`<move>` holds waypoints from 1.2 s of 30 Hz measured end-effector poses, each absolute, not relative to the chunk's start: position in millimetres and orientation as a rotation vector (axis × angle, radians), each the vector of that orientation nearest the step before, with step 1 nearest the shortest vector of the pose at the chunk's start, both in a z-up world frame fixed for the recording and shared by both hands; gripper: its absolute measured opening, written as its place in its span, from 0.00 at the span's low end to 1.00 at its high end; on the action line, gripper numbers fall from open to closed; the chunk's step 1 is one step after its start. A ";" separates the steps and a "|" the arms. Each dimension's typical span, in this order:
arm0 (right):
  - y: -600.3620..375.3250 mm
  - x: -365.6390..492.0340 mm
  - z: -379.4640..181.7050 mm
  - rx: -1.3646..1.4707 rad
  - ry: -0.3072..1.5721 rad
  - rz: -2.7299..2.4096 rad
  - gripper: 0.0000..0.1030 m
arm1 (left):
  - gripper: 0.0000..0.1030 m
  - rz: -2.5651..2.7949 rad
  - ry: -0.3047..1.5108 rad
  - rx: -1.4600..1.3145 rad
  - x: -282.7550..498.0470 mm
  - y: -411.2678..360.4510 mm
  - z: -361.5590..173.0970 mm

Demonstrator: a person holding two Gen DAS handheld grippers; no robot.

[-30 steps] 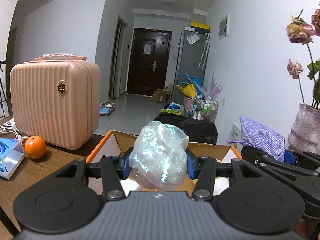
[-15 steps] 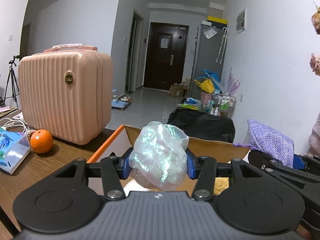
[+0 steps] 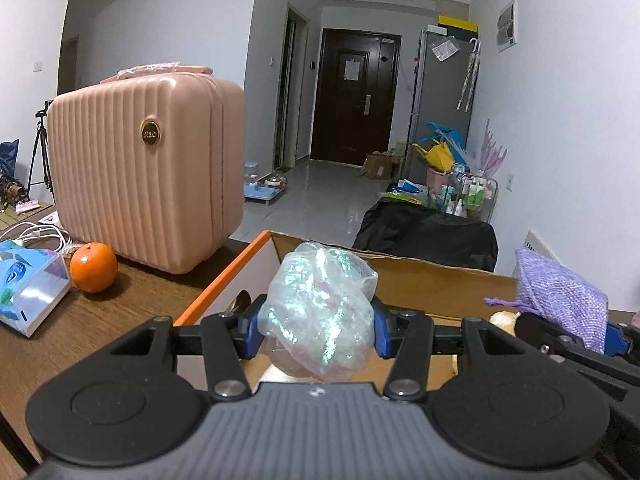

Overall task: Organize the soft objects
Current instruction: 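Open both grippers to drop the clear bag and purple pouch into the box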

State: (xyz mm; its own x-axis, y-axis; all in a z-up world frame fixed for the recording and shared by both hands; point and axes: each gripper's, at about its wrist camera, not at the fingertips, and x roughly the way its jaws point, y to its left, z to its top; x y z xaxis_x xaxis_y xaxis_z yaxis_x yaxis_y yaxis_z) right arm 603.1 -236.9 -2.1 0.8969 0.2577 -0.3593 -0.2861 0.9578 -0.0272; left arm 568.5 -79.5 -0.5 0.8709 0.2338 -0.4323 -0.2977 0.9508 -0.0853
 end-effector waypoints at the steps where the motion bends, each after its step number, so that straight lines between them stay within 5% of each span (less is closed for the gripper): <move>1: -236.6 603.5 -2.6 -0.077 0.362 0.281 0.40 | 0.50 0.281 0.436 -0.153 569.5 -77.6 -1.7; 7: -237.4 604.7 -5.7 -0.072 0.377 0.277 0.48 | 0.52 0.268 0.449 -0.164 572.3 -71.8 -5.8; 12: -240.5 606.5 -4.3 -0.053 0.384 0.254 0.62 | 0.71 0.270 0.451 -0.194 573.4 -64.3 -7.6; 16: -242.2 606.3 -3.3 -0.041 0.373 0.223 0.91 | 0.90 0.309 0.435 -0.199 570.3 -63.1 -7.3; 18: -243.0 606.1 -3.3 -0.038 0.370 0.215 0.93 | 1.00 0.337 0.426 -0.205 568.2 -61.8 -7.1; 36: -248.7 603.3 -3.4 -0.043 0.377 0.193 0.97 | 1.00 0.354 0.405 -0.198 561.7 -62.7 -4.3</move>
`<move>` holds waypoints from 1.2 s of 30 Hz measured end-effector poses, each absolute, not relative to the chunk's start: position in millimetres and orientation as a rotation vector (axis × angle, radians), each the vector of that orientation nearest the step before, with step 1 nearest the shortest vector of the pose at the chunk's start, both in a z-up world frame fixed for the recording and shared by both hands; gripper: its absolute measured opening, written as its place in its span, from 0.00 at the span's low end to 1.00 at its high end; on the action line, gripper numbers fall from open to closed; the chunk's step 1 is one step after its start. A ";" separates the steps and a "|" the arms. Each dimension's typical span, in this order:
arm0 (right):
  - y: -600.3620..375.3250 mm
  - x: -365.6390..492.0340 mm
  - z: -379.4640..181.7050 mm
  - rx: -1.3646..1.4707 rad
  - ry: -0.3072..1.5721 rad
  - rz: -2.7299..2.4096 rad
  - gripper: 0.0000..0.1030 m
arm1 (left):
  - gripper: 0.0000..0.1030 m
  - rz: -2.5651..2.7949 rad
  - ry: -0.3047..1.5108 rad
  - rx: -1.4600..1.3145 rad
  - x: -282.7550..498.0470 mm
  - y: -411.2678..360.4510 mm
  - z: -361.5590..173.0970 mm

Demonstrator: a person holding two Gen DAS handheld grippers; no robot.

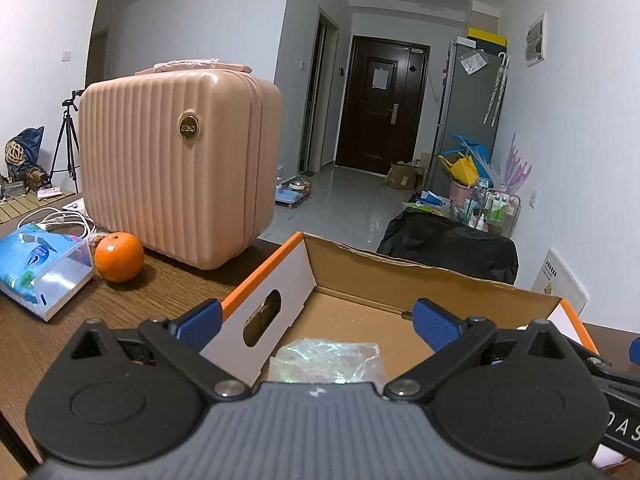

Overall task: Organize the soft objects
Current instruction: 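Open both grippers to drop the clear bag and purple pouch into the box, then move both tools back toward the remaining soft items on the table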

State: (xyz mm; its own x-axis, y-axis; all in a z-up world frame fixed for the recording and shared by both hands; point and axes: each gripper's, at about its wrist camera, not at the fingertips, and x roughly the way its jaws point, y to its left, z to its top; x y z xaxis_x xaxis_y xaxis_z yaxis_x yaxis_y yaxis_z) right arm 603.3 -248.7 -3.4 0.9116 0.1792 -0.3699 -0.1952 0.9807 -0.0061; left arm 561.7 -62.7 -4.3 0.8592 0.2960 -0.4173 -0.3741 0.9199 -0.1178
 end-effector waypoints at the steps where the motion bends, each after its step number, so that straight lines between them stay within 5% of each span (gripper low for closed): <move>1: -249.2 602.3 -2.9 -0.044 0.377 0.190 0.98 | 1.00 0.353 0.403 -0.197 561.0 -62.4 -4.3; 36: -276.7 521.6 1.0 -0.050 0.358 0.134 1.00 | 1.00 0.326 0.388 -0.161 484.8 -68.5 -7.5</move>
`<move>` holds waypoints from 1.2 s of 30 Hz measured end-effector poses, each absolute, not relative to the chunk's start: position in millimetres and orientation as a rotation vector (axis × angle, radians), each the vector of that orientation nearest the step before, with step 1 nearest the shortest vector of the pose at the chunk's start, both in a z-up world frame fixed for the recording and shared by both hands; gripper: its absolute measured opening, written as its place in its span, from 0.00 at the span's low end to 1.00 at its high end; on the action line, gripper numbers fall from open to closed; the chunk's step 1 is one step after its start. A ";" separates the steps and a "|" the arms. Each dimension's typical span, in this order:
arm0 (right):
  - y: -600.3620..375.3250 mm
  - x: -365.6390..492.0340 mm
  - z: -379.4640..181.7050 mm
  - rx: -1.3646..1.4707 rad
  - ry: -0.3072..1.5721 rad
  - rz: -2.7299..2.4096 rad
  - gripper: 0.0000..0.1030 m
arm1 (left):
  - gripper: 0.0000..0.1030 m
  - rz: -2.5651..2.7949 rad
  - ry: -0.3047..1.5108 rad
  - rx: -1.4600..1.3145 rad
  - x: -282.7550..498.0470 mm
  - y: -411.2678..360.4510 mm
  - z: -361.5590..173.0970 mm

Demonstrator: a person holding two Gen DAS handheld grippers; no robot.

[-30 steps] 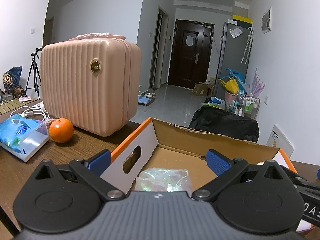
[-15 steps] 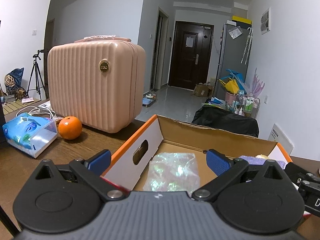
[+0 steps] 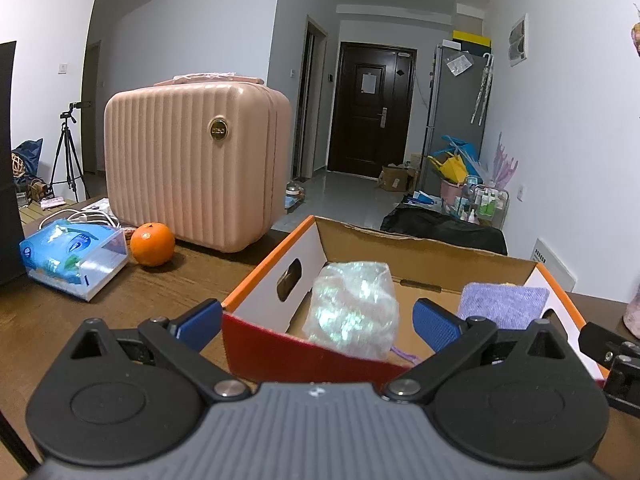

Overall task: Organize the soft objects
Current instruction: 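Move both tools back toward the remaining soft items on the table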

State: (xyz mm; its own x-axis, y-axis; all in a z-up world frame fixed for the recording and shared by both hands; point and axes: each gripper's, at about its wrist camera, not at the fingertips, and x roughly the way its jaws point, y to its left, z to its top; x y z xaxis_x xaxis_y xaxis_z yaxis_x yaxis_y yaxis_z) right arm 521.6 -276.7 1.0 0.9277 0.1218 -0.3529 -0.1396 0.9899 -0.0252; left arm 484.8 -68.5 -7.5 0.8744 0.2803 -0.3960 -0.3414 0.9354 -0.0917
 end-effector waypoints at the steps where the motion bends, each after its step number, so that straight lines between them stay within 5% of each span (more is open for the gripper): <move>1: -277.3 518.9 0.3 -0.050 0.359 0.132 1.00 | 1.00 0.325 0.388 -0.160 481.6 -68.9 -7.8; 36: -298.4 406.7 -13.9 -0.015 0.340 0.109 1.00 | 1.00 0.233 0.375 -0.090 373.1 -68.4 -8.3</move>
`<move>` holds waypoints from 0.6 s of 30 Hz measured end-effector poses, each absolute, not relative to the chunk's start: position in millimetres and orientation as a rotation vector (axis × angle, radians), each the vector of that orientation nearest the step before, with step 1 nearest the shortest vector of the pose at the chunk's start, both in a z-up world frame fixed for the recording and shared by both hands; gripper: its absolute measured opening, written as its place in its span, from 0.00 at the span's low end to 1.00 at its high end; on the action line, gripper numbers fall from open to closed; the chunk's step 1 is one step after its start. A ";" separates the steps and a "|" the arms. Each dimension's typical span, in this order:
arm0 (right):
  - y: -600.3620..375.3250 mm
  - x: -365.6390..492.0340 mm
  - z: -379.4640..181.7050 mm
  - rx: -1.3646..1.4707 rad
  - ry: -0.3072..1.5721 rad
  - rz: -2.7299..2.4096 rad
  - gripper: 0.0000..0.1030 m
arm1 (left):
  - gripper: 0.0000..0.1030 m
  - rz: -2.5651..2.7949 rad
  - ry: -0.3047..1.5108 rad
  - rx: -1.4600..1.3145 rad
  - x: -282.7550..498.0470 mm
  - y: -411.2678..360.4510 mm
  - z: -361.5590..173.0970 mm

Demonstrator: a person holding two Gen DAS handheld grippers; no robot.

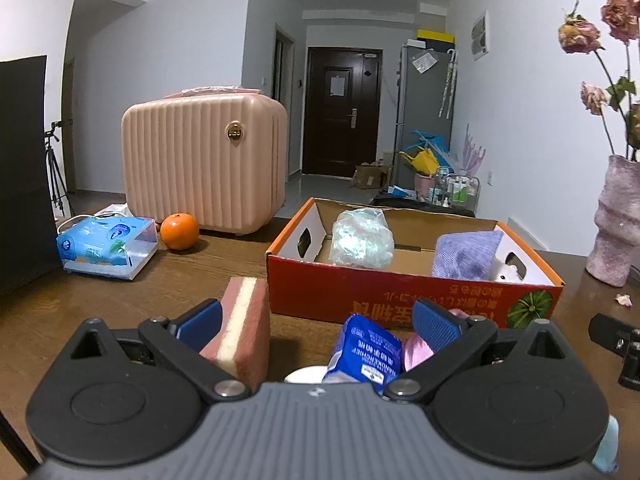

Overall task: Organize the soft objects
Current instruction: 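Move both tools back toward the remaining soft items on the table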

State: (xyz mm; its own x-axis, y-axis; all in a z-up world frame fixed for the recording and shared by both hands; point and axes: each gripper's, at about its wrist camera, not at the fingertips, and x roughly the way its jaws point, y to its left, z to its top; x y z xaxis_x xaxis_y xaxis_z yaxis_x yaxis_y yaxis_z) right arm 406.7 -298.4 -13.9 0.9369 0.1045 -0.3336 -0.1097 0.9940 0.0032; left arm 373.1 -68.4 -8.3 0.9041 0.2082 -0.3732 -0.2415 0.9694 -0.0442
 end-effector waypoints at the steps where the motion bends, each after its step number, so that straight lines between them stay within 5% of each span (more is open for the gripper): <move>1: -299.3 403.3 -14.1 -0.014 0.338 0.109 1.00 | 1.00 0.229 0.372 -0.087 368.9 -68.3 -8.1; 18: -307.0 343.1 -25.0 -0.022 0.340 0.129 1.00 | 1.00 0.110 0.375 -0.034 313.4 -59.6 -12.4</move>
State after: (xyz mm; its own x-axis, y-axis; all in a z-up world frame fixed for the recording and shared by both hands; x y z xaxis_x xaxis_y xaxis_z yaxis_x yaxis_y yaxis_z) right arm 343.1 -307.0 -25.0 0.9348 0.1225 -0.3335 -0.1299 0.9915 0.0001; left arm 313.4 -59.6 -12.4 0.9244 0.1008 -0.3677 -0.1133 0.9935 -0.0124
